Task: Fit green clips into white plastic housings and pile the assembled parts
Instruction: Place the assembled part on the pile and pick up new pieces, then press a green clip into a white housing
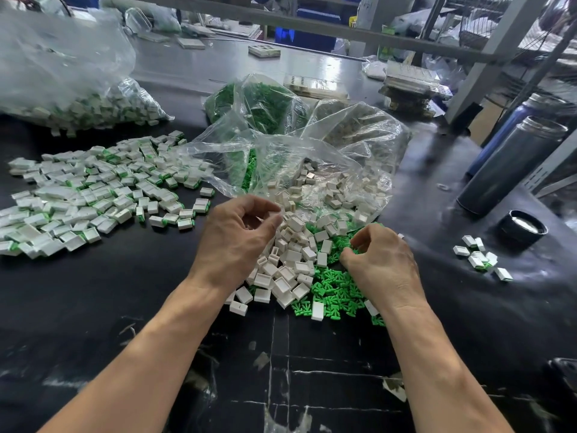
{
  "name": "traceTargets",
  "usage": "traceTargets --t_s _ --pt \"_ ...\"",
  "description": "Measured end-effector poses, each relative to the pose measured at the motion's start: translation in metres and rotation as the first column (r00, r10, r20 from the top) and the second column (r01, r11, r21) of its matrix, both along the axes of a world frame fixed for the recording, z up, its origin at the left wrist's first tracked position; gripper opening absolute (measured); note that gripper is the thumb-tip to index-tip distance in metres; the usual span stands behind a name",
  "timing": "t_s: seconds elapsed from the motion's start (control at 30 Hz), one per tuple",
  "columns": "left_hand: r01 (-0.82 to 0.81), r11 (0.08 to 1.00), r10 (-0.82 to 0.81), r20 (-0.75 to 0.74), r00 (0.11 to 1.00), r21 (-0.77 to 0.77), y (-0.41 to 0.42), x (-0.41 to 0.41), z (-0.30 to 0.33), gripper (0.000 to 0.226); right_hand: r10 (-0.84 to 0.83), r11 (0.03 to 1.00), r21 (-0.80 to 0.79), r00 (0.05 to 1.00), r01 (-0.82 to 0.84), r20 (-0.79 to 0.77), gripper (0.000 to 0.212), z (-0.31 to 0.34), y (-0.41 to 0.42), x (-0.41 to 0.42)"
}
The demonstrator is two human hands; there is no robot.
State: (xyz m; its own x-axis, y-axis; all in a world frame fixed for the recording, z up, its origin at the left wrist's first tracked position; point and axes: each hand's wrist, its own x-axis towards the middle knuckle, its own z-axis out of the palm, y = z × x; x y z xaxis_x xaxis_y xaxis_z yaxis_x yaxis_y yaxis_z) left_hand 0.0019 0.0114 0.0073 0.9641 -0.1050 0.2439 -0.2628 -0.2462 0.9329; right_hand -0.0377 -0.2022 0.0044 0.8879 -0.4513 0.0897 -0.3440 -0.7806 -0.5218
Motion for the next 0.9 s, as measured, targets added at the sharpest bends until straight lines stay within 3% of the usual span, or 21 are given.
traceTargets --t_s 0.23,0.33,0.57,0.67,0.77,0.9 --pt "0.099 0.987 -0.111 -0.084 0.99 -0.13 -0.013 -0.009 0.003 0.011 0.11 0.962 0.21 0.95 -0.176 0.292 0.011 0.007 0.011 -0.008" --pt "0.094 0.972 -0.12 -0.111 0.986 -0.217 -0.018 -0.011 0.003 0.012 0.225 0.931 0.185 0.893 -0.315 0.391 0.014 0.009 0.022 -0.012" --pt "0.096 0.929 -0.176 -0.199 0.964 -0.358 -0.02 -0.011 0.003 0.016 0.358 0.889 0.103 0.819 -0.445 0.449 0.022 0.003 0.034 -0.011" --pt "0.105 0.927 -0.188 -0.204 0.961 -0.361 -0.02 -0.01 0.004 0.016 0.32 0.869 0.211 0.833 -0.448 0.451 0.02 0.0 0.034 -0.01" --pt "0.105 0.924 -0.191 -0.205 0.96 -0.369 -0.02 -0.01 0.006 0.016 0.211 0.708 0.536 0.863 -0.459 0.459 0.012 -0.001 0.035 -0.008" --pt "0.116 0.917 -0.2 -0.187 0.962 -0.382 -0.021 -0.012 0.007 0.015 0.098 0.501 0.752 0.891 -0.428 0.442 0.005 -0.002 0.037 -0.008"
